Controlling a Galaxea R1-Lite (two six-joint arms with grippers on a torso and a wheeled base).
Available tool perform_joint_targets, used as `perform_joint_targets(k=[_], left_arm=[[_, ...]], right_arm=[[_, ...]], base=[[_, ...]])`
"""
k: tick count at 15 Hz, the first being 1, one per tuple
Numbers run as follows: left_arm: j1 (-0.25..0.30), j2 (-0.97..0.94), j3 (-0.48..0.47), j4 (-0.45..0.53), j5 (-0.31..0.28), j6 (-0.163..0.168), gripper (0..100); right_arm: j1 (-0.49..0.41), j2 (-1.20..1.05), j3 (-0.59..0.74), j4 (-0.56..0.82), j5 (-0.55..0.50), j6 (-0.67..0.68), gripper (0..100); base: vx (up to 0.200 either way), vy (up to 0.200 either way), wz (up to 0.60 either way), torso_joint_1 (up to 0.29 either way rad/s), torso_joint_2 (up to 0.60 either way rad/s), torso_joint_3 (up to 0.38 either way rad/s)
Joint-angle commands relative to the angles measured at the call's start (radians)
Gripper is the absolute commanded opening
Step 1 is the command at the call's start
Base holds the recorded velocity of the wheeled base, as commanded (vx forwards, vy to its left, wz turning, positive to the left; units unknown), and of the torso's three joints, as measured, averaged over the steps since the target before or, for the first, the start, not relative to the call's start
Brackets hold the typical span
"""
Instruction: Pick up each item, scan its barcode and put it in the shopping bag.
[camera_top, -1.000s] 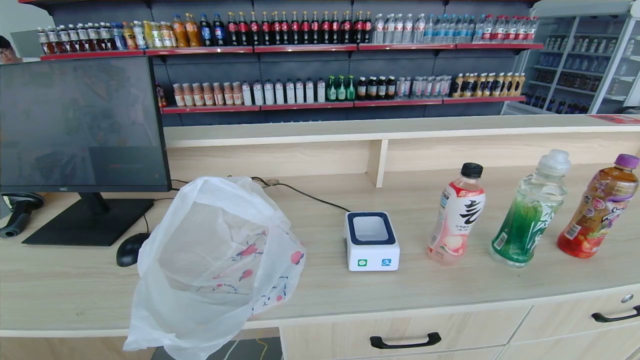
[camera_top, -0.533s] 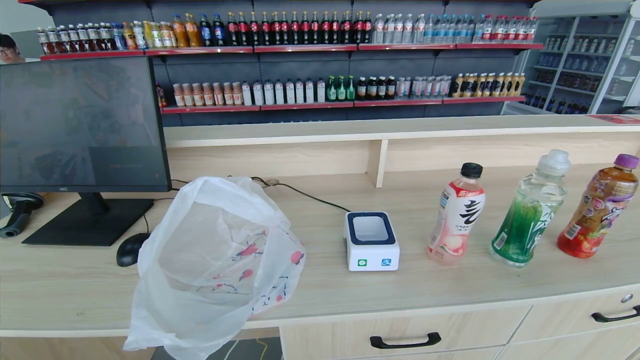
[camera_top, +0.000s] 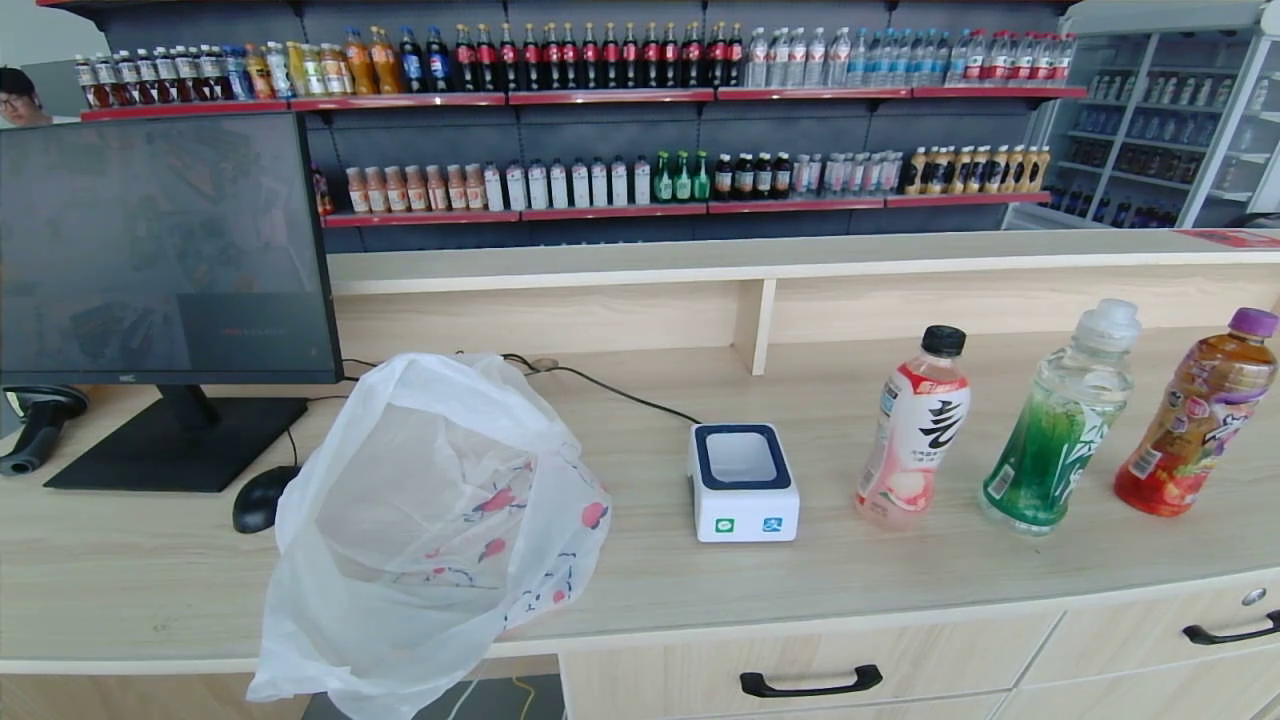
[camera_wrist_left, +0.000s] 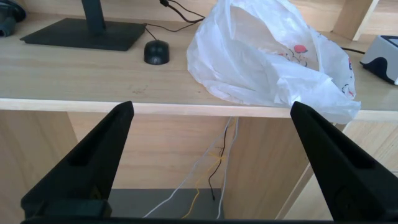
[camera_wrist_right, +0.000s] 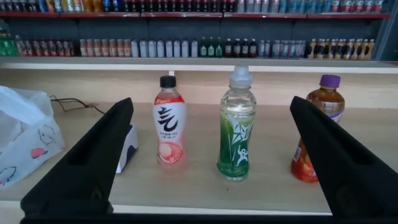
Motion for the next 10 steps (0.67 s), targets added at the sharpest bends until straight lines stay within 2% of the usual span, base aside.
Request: perform_joint_targets(k=[1,7,10], left_arm=[[0.0,0.0,0.0,0.0,0.0,0.0,100],[0.0,0.0,0.0,0.0,0.0,-0.002,100],[0.0,0.0,0.0,0.0,0.0,0.0,100]], right_arm=[[0.007,0.18,-0.023,-0.065,0.0,-0.014,100],[0.064,0.306,-0.068,-0.068,0.003,-0.055,100],[0.105,0.338,-0.072,-0.069,0.054,-0.061,100]], base=[[0.0,0.0,0.0,0.0,0.0,0.0],[0.0,0.0,0.0,0.0,0.0,0.0],[0.0,0.0,0.0,0.0,0.0,0.0]])
